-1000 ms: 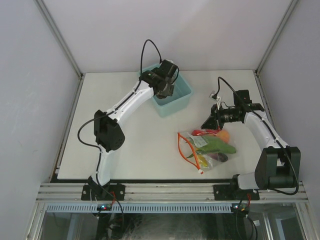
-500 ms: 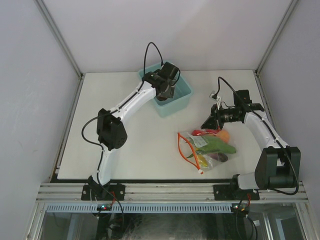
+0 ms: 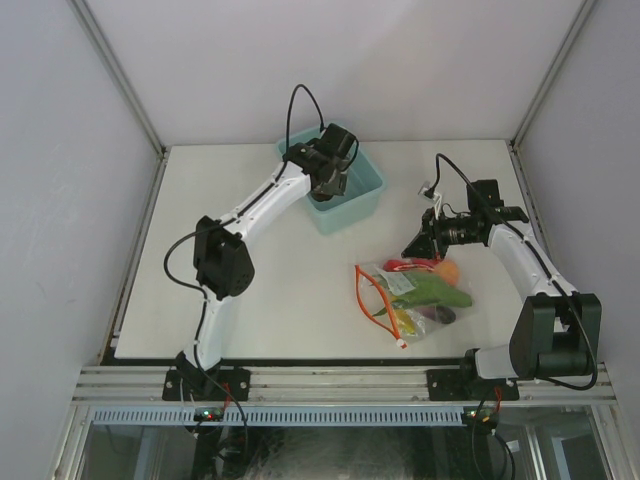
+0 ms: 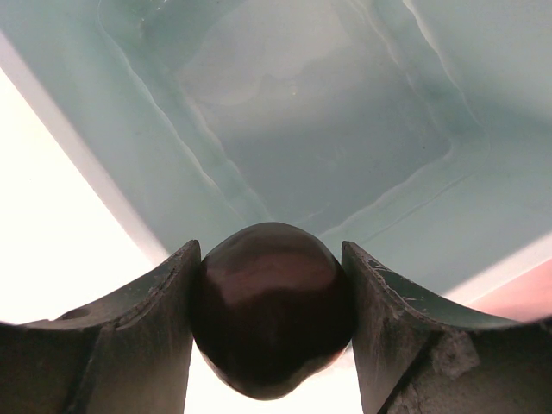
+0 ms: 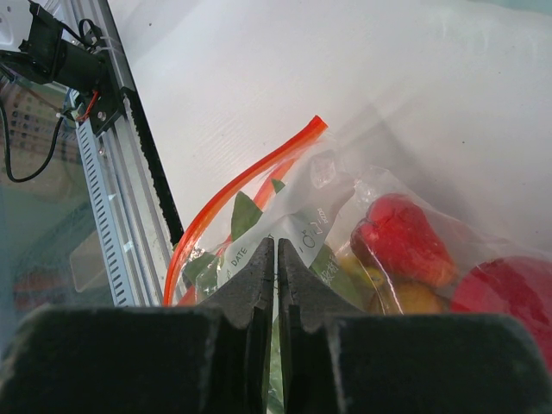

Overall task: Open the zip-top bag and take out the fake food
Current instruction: Place the fake fruit in the bin.

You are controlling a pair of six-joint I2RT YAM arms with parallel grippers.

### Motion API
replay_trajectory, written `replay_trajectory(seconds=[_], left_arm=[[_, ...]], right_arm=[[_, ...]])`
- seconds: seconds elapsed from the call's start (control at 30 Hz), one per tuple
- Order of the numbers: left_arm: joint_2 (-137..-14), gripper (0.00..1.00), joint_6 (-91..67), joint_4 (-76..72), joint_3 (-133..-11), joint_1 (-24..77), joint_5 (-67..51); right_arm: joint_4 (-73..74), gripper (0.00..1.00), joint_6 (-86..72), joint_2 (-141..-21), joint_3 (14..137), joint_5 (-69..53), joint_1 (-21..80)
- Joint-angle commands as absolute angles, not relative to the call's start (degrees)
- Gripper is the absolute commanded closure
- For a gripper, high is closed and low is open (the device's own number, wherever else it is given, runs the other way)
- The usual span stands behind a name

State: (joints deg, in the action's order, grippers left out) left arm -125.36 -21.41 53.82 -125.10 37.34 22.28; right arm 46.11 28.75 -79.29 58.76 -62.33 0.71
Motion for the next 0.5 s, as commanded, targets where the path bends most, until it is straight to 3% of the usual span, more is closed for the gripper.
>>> replay_trajectory(seconds=[0.0, 0.13, 0.17, 0.2, 0.47], left_arm=[[-125.32, 0.52, -21.51, 52.89, -128.73, 36.83, 22.19], [-125.33, 0.25, -21.67, 52.81, -128.75, 36.74, 22.02], [-125.27, 0.09, -21.83, 52.74, -128.67, 36.66, 21.98], [-125.15, 0.01, -21.95, 52.76, -128.61, 36.65, 21.91], [-122.72, 0.00, -22.74, 50.46, -126.79, 36.30, 22.22]], right_arm=[[45.26, 0.97, 29.15, -77.69, 58.83, -64.21, 0.36], [45.22, 0.97, 29.18, -77.78, 58.84, -64.17, 0.40], [45.23, 0.97, 29.18, -77.78, 58.88, -64.16, 0.39], [45.21, 0.97, 29.20, -77.78, 58.85, -64.16, 0.38], [45.25, 0.97, 29.18, -77.78, 58.87, -64.24, 0.36]])
